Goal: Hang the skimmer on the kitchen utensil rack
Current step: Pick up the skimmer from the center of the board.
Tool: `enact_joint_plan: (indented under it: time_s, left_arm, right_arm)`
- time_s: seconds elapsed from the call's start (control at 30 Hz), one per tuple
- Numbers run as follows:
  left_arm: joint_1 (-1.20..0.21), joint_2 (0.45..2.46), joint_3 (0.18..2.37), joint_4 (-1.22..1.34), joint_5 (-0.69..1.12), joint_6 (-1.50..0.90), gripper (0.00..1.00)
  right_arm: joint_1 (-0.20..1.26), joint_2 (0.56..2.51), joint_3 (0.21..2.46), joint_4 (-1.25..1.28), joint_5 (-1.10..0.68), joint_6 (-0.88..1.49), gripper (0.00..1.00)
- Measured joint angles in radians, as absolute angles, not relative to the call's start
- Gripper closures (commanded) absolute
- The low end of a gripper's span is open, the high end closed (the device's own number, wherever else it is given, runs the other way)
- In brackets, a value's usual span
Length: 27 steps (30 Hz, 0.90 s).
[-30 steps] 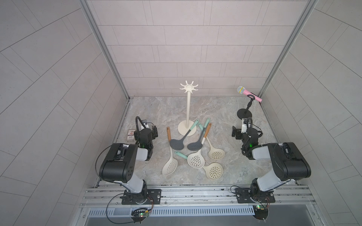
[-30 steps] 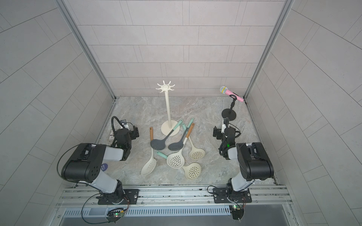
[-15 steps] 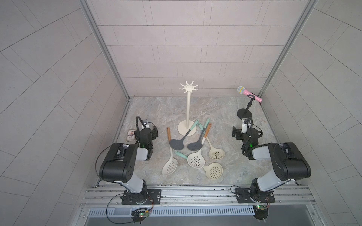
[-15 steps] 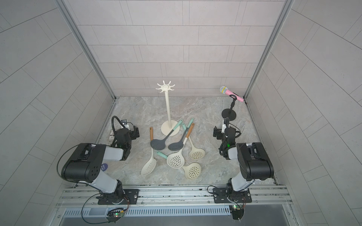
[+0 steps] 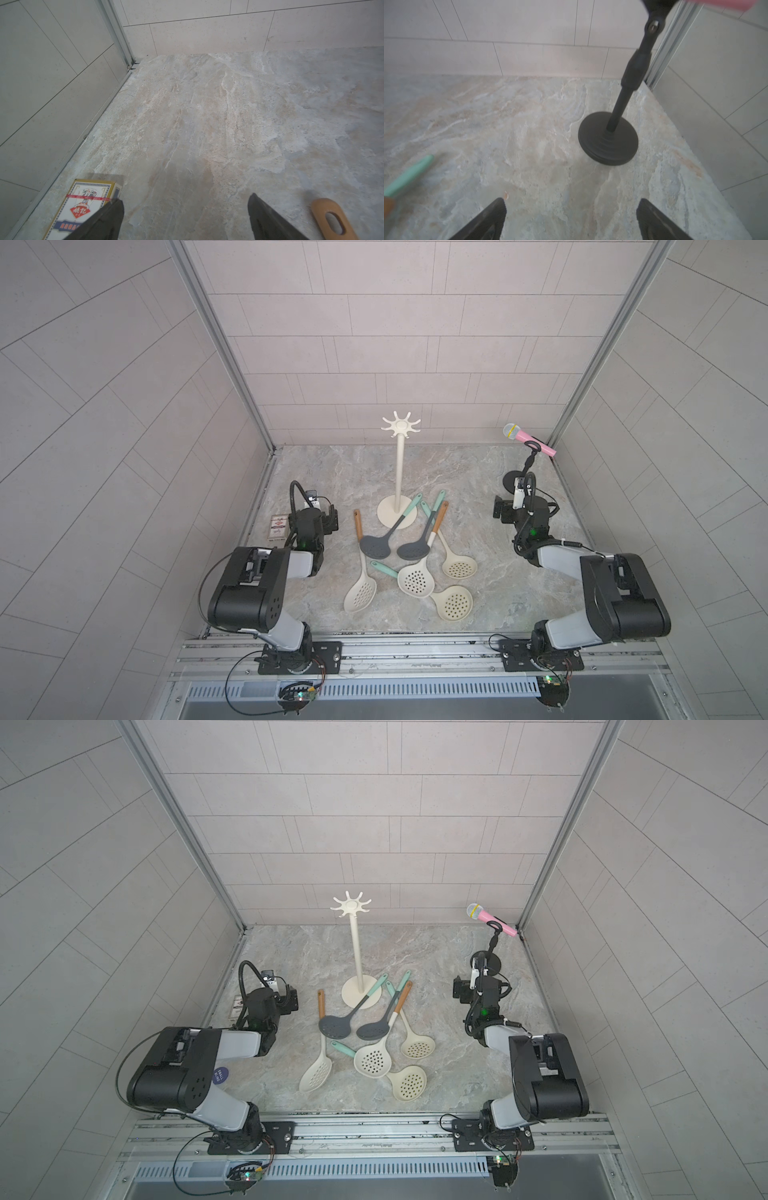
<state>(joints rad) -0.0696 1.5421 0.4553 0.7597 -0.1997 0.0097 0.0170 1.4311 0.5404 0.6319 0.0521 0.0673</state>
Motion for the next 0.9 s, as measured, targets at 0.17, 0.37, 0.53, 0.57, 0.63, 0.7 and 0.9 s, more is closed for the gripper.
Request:
enact_joint_plan:
  time_s: [0.17,0.37,0.53,0.57,0.63,0.7,0.9]
  left_arm:
    - [-0.07,1.461,0.553,0.585,-0.177,0.023,0.0]
    - [-0.07,1.388,0.813,0.225,-0.154,0.081,0.0]
    - [-0.07,1.388,1.064,-0.12,-0.07,0.119,0.0]
    - [-0.07,1.39,1.097,-0.188,-0.045,0.129,0.0]
    - [-0.07,1.398,1.152,-0.33,0.012,0.148,0.0]
    - [-0.07,1.421,1.201,-0.476,0.077,0.165,0.0]
    - [-0.07,1.531,1.316,-0.861,0.275,0.239,0.05]
  right_arm:
    - [0.071,1.327,0.555,0.526,0.099,0.06,0.0]
    - [0.194,1.296,0.794,0.25,0.207,0.071,0.0]
    - [0.352,1.296,0.911,0.053,0.262,0.13,0.0]
    - [0.379,1.296,0.918,0.013,0.265,0.152,0.0]
    - [0.419,1.296,0.919,-0.052,0.269,0.19,0.0]
    - [0.461,1.298,0.916,-0.113,0.27,0.228,0.0]
    - [0.53,1.298,0.894,-0.199,0.255,0.296,0.06]
